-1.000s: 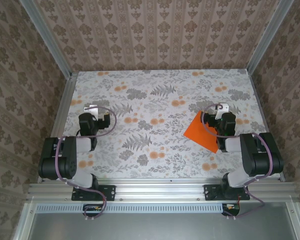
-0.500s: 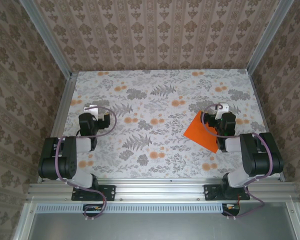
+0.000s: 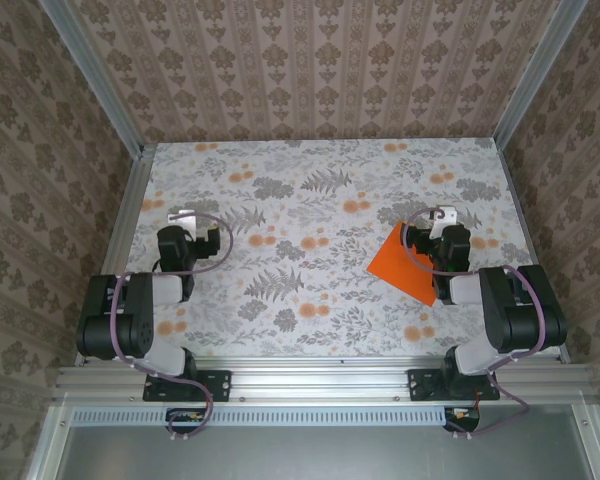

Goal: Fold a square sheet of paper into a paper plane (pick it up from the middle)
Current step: Move the square sheet of paper to the center of the table.

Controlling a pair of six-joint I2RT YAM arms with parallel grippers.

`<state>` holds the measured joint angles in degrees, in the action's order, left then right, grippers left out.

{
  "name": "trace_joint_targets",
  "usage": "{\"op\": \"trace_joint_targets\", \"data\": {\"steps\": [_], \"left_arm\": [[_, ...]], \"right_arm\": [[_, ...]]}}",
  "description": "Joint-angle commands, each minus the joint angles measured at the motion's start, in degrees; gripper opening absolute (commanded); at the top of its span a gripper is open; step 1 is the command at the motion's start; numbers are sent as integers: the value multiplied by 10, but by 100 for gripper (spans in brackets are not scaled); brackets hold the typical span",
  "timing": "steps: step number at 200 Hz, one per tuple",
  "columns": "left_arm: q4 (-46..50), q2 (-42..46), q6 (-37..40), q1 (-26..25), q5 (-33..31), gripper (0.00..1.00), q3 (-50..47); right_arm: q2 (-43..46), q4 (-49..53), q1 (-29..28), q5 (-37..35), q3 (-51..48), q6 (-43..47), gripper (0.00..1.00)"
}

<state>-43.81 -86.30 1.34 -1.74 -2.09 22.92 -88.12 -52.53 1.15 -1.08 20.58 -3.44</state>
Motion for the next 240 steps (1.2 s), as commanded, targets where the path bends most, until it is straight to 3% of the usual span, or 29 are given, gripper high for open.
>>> {"op": "trace_joint_targets", "data": {"steps": [1, 28, 50, 71, 93, 118, 165, 240], "left_arm": [[15, 12, -1, 6, -29, 100, 23], [155, 66, -10, 5, -31, 100, 75], [215, 106, -30, 5, -32, 100, 93], [281, 142, -63, 4, -6, 100, 115], [377, 167, -96, -7, 8, 100, 159], [505, 160, -123, -16, 19, 100, 230], [553, 164, -179, -23, 55, 100, 252], [605, 142, -199, -25, 81, 100, 277]], "right_arm": [[37, 1, -3, -44, 1, -14, 100], [125, 128, -11, -83, 26, -29, 100], [181, 325, -12, -121, 89, -101, 100], [203, 511, -12, -114, 169, -163, 100], [196, 627, -12, -93, 232, -204, 100], [176, 701, -12, -66, 275, -254, 100], [101, 788, -31, 2, 305, -331, 100], [-37, 812, -119, -46, 358, -347, 100]]}}
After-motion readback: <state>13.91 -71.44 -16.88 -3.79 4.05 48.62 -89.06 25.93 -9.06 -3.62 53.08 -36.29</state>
